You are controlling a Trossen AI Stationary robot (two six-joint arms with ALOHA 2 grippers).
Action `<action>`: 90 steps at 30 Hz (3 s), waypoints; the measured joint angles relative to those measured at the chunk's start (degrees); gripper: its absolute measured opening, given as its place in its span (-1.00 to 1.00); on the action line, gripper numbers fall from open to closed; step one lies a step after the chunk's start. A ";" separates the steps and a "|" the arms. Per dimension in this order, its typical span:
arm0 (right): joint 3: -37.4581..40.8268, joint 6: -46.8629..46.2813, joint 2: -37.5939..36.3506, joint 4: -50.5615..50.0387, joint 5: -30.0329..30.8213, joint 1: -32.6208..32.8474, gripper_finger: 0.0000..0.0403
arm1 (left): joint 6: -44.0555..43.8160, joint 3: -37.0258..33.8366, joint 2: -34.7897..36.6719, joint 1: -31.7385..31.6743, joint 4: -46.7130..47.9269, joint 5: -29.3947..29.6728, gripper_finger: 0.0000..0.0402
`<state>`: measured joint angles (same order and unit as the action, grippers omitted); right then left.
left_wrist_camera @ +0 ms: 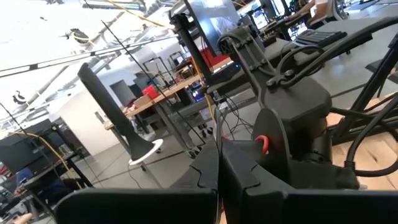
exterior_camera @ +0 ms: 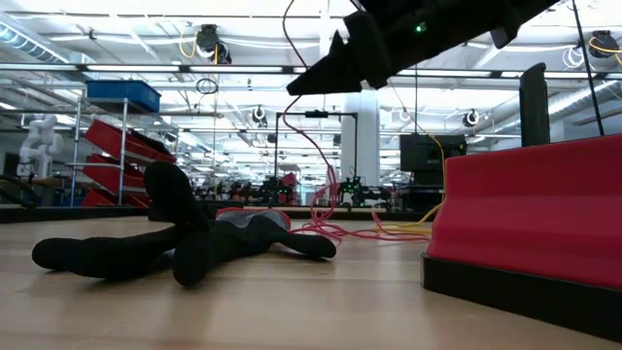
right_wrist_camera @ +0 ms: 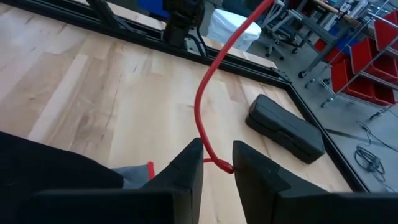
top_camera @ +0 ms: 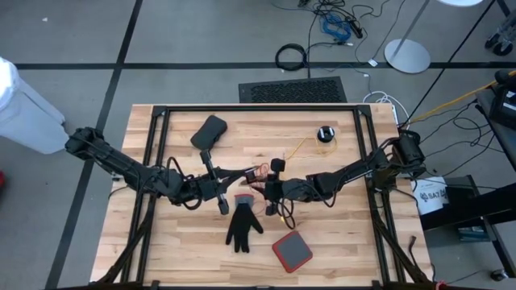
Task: Coil cords
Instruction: Coil the red wire onto the black spool
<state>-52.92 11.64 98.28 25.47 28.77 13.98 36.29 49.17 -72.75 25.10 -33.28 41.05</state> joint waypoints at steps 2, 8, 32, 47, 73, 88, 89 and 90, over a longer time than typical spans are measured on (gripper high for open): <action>0.00 0.00 0.00 0.00 0.02 0.36 -0.64 | 0.00 0.00 0.00 0.00 0.10 0.12 -1.00; 0.00 0.59 -0.02 -0.01 3.02 1.94 -0.64 | -0.03 0.00 0.00 0.00 1.51 1.41 -1.00; 0.00 0.53 -0.72 4.03 1.11 2.83 -0.99 | -1.46 0.00 -0.13 -1.04 2.12 1.91 -1.00; 0.00 -1.97 -0.68 11.61 0.96 2.12 -1.00 | 8.40 -0.04 -12.05 -6.08 -5.75 9.19 -1.00; 0.00 -0.45 -9.13 -6.16 15.03 4.89 -1.00 | 16.52 -0.07 -11.71 -4.97 10.03 26.11 -1.00; -0.03 -4.85 -11.67 -18.12 22.18 3.12 -1.00 | 9.24 -0.07 -10.62 -4.79 11.93 22.96 -1.00; -0.03 -4.72 -11.67 -18.10 22.21 2.80 -1.00 | 8.81 -0.07 -10.62 -4.70 12.05 22.43 -1.00; -0.03 -4.68 -11.66 -18.16 22.21 2.40 -1.00 | 7.98 -0.07 -10.62 -4.45 12.21 22.35 -1.00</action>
<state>-52.95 6.95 86.61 7.31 50.99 16.39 44.27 49.10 -83.37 20.65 -21.06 63.40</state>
